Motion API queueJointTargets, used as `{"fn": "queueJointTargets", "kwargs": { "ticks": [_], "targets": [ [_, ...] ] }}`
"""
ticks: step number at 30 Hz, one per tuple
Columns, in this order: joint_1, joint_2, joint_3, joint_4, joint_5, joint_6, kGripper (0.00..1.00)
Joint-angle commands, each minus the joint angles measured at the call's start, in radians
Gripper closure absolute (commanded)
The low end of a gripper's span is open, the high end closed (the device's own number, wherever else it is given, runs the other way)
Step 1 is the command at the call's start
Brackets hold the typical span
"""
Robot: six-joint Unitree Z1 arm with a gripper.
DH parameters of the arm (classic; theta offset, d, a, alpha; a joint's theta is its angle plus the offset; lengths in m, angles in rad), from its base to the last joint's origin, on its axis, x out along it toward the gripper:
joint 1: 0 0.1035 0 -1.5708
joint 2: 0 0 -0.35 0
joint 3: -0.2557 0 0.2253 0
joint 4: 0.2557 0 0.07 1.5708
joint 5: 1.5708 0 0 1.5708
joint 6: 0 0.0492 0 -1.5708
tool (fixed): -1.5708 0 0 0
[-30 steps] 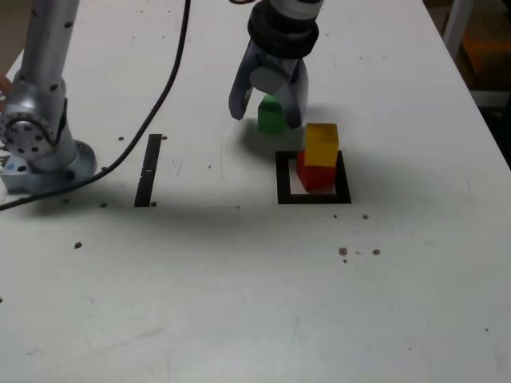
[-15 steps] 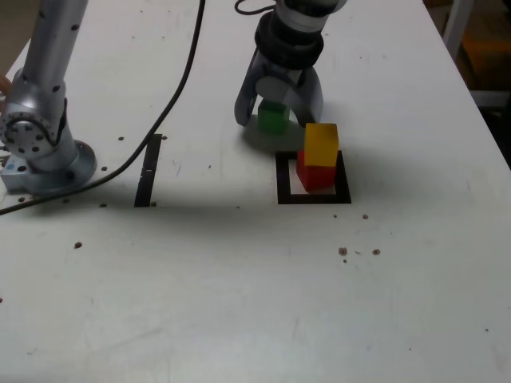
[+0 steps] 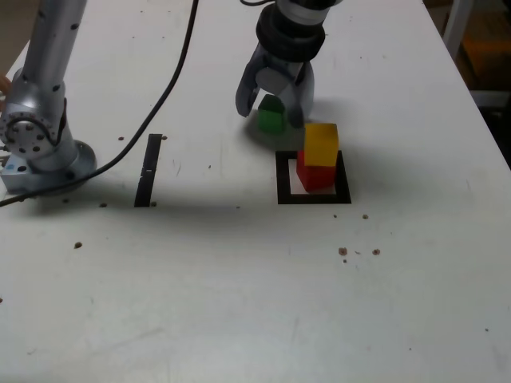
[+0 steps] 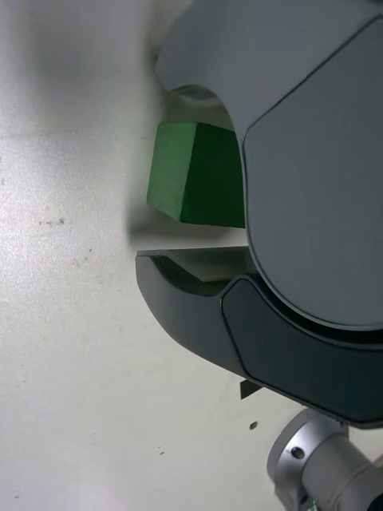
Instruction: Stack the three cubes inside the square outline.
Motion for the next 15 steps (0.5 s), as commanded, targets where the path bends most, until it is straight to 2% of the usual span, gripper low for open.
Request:
{"fn": "queueJointTargets", "kwargs": {
  "ticks": [1, 6, 12, 15],
  "targets": [
    [0.003, -0.003, -0.001, 0.003, -0.009, 0.011, 0.6],
    [0.003, -0.005, 0.005, 0.004, -0.039, 0.025, 0.65],
    [0.003, -0.015, 0.004, 0.004, -0.041, 0.027, 0.65],
    [0.008, -0.021, -0.021, 0.044, -0.045, 0.031, 0.68]
  ]
}}
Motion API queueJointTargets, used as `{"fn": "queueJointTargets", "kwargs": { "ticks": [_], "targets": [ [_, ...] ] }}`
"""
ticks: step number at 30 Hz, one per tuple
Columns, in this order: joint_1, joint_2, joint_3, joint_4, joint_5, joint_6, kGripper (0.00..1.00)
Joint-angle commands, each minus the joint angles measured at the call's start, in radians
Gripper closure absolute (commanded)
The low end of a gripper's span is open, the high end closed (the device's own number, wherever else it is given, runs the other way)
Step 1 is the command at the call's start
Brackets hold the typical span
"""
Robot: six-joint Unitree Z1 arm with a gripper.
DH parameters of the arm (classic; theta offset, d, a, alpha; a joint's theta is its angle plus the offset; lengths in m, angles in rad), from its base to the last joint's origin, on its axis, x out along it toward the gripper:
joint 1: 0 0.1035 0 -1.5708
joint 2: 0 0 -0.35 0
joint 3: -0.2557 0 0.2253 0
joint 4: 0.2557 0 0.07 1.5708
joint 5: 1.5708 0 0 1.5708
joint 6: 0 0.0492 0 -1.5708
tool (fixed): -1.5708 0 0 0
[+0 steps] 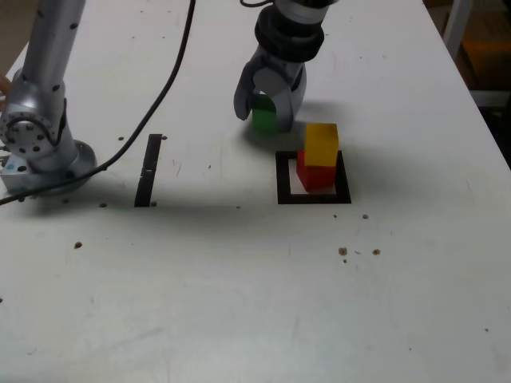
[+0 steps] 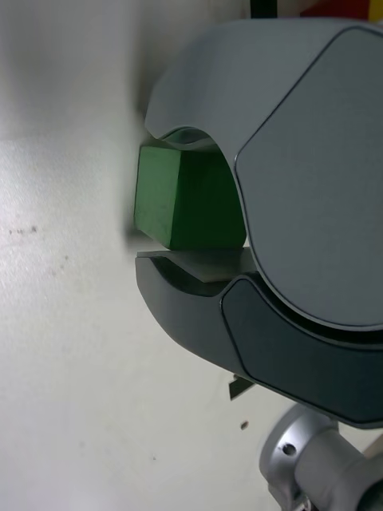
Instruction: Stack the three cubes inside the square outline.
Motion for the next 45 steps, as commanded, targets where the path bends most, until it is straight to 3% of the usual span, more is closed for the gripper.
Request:
{"fn": "queueJointTargets", "kwargs": {
  "ticks": [1, 4, 7, 9, 14, 25, 38, 45],
  "targets": [
    [0.008, -0.012, -0.04, 0.06, -0.003, 0.001, 0.69],
    [0.011, -0.02, -0.109, 0.167, 0.01, -0.01, 0.72],
    [0.0, -0.069, -0.206, 0.301, 0.051, -0.043, 0.72],
    [-0.016, -0.11, -0.246, 0.342, 0.065, -0.063, 0.72],
    [-0.083, -0.194, -0.329, 0.423, 0.049, -0.144, 0.72],
    [-0.201, -0.132, -0.434, 0.454, -0.045, -0.354, 0.72],
    [-0.322, -0.038, -0.557, 0.486, -0.073, -0.532, 0.72],
    [-0.336, 0.008, -0.591, 0.498, -0.089, -0.549, 0.72]
  ]
}}
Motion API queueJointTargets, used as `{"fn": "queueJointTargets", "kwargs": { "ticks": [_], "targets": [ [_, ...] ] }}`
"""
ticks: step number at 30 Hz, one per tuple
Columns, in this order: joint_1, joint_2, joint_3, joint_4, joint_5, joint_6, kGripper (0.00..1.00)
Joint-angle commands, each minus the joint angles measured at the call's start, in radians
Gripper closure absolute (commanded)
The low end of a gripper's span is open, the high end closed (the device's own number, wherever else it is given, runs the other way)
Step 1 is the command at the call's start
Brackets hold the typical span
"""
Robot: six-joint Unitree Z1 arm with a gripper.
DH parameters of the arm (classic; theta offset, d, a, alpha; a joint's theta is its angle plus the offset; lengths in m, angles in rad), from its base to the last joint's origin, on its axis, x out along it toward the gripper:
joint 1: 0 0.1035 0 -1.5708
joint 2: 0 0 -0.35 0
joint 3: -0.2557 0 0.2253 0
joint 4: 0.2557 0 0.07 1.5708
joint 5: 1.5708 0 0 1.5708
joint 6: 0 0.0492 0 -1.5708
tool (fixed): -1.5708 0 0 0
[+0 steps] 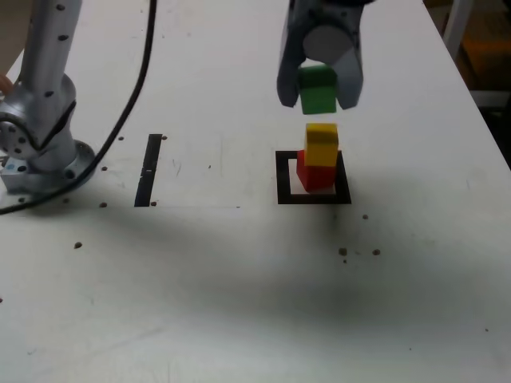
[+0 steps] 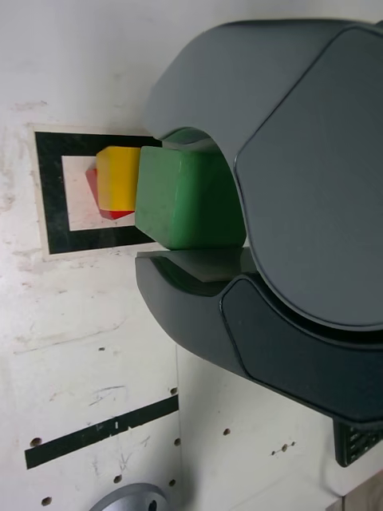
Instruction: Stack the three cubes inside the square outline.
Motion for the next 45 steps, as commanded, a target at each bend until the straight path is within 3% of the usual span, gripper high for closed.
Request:
{"fn": "queueJointTargets", "kwargs": {
  "ticks": [1, 28, 35, 45],
  "targets": [
    [0.003, 0.004, -0.003, 0.017, -0.001, 0.0, 0.72],
    [0.007, 0.105, -0.028, 0.025, 0.011, -0.007, 0.71],
    [0.01, 0.108, -0.028, 0.025, 0.016, -0.007, 0.64],
    [0.01, 0.117, -0.03, 0.026, 0.015, -0.007, 0.62]
  ]
}}
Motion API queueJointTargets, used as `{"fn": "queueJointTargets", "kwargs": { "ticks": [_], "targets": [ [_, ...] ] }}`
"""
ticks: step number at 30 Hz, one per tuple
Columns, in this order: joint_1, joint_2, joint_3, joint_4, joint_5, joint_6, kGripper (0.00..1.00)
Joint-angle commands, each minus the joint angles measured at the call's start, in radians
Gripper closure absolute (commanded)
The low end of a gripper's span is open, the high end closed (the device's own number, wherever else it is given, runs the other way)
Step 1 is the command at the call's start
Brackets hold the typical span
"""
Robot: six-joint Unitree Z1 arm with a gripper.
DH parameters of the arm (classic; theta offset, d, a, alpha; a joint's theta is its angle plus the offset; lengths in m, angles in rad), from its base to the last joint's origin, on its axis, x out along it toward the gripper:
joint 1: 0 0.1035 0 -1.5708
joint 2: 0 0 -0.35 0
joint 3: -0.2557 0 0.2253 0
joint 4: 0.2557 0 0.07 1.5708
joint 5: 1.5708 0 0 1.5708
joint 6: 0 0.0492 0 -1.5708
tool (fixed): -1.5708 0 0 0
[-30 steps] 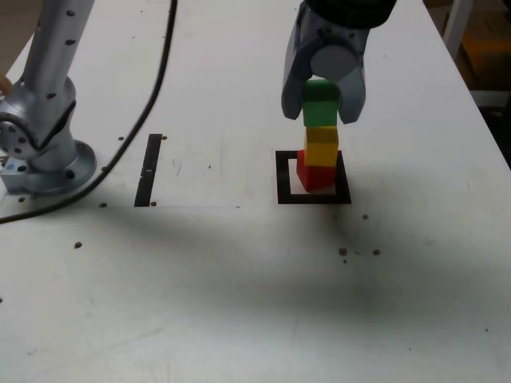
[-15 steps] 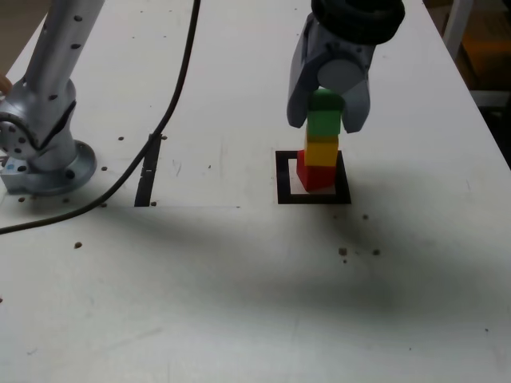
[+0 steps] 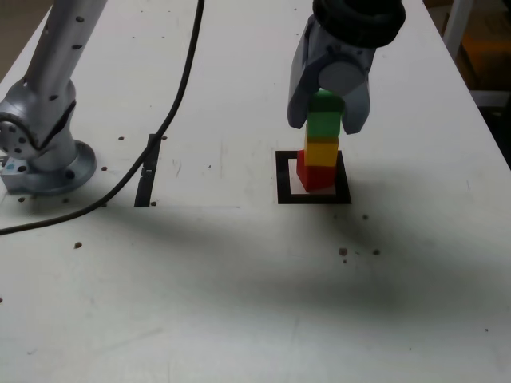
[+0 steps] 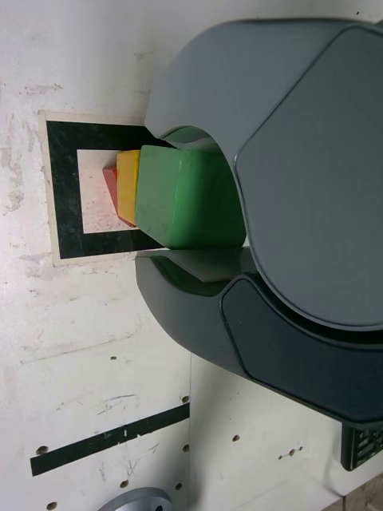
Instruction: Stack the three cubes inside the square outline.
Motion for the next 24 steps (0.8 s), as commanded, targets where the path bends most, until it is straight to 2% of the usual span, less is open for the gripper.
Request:
{"fn": "queueJointTargets", "kwargs": {
  "ticks": [1, 4, 7, 15, 17, 24],
  "targets": [
    [0.003, 0.006, -0.003, 0.022, -0.001, -0.001, 0.61],
    [0.003, 0.007, -0.003, 0.022, -0.003, -0.001, 0.59],
    [0.003, 0.006, -0.002, 0.022, -0.008, 0.0, 0.52],
    [0.003, -0.004, 0.012, 0.022, -0.027, 0.004, 0.12],
    [0.003, -0.009, 0.016, 0.022, -0.029, 0.004, 0.05],
    [0.003, -0.068, 0.039, 0.021, -0.016, 0.0, 0.01]
  ]
}}
